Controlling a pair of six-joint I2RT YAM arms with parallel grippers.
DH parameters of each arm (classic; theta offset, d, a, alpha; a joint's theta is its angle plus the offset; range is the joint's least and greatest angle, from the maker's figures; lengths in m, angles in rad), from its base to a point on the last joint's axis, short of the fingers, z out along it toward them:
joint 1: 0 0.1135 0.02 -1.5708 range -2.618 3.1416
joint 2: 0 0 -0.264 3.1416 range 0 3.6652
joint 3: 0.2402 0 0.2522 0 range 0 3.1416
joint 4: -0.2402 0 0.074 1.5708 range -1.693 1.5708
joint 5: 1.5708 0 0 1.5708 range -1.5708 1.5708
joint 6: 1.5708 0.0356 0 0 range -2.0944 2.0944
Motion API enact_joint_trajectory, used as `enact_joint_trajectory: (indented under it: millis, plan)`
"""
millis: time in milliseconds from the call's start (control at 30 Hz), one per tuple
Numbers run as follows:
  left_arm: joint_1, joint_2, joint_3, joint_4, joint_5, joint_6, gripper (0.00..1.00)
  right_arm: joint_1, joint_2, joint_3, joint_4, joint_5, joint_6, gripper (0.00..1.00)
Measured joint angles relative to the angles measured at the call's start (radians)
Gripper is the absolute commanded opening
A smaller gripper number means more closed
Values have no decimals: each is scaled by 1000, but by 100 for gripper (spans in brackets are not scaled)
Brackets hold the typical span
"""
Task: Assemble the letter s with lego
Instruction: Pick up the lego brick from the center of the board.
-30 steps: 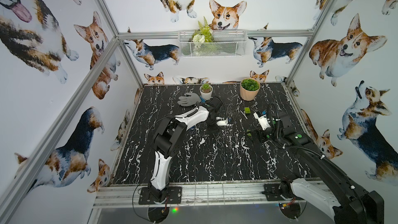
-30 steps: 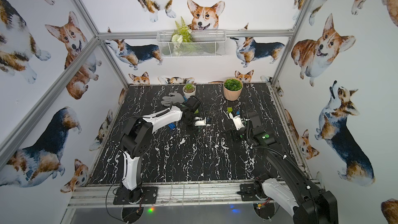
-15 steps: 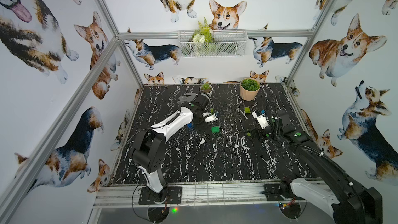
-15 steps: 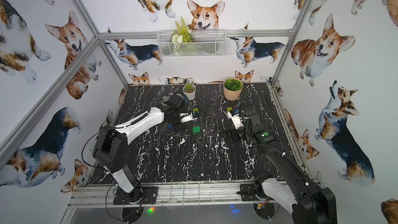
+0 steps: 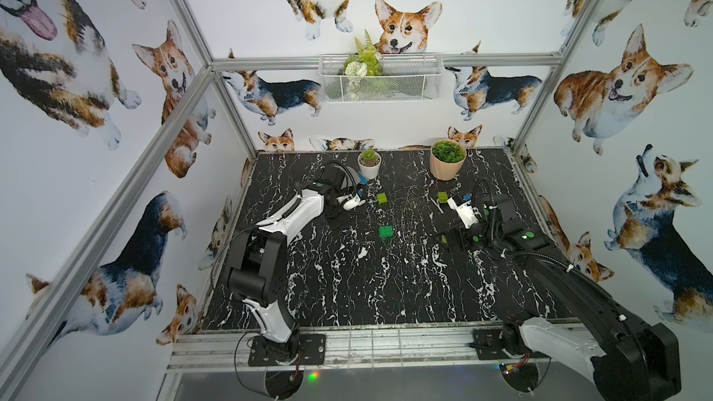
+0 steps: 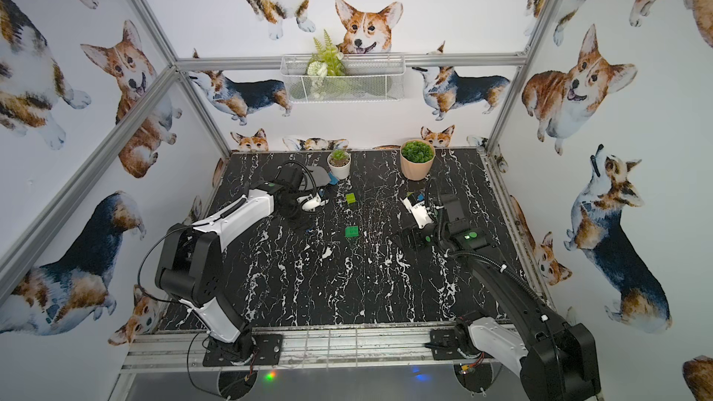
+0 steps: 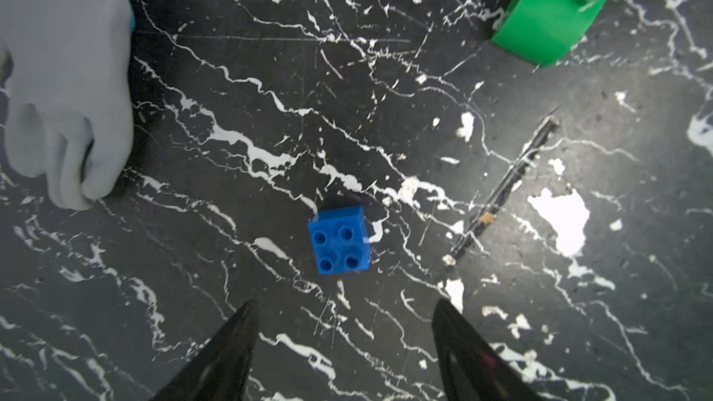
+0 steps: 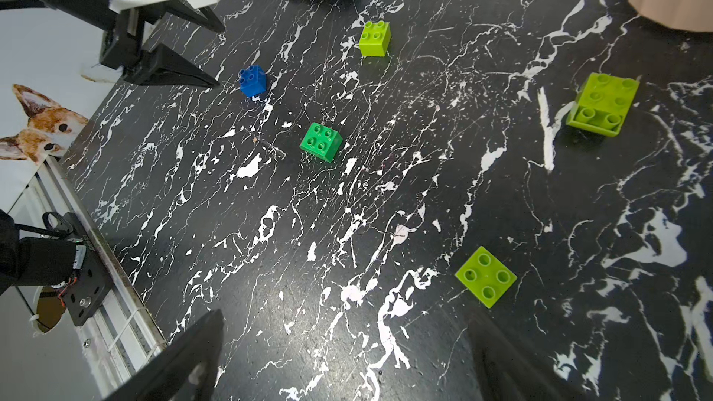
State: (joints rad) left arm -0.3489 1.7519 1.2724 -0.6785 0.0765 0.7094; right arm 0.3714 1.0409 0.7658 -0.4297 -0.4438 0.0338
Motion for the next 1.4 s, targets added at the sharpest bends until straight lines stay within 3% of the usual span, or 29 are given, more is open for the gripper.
enact_joint_trajectory:
  millis: [467, 833, 933, 1167, 1400]
  plan:
    - [31, 148, 64, 5, -42, -156, 67, 0, 2, -19, 22, -2, 18, 100]
    - [31, 204, 91, -4, -22, -191, 48, 0, 8, -24, 30, -4, 19, 100]
    - [31, 214, 91, -11, -20, -195, 47, 0, 8, -26, 30, -4, 19, 100]
    - [31, 219, 92, -16, -4, -198, 33, 0, 6, -28, 30, -4, 19, 100]
    - [29, 227, 101, -23, 4, -198, 12, 0, 3, -28, 30, -3, 19, 100]
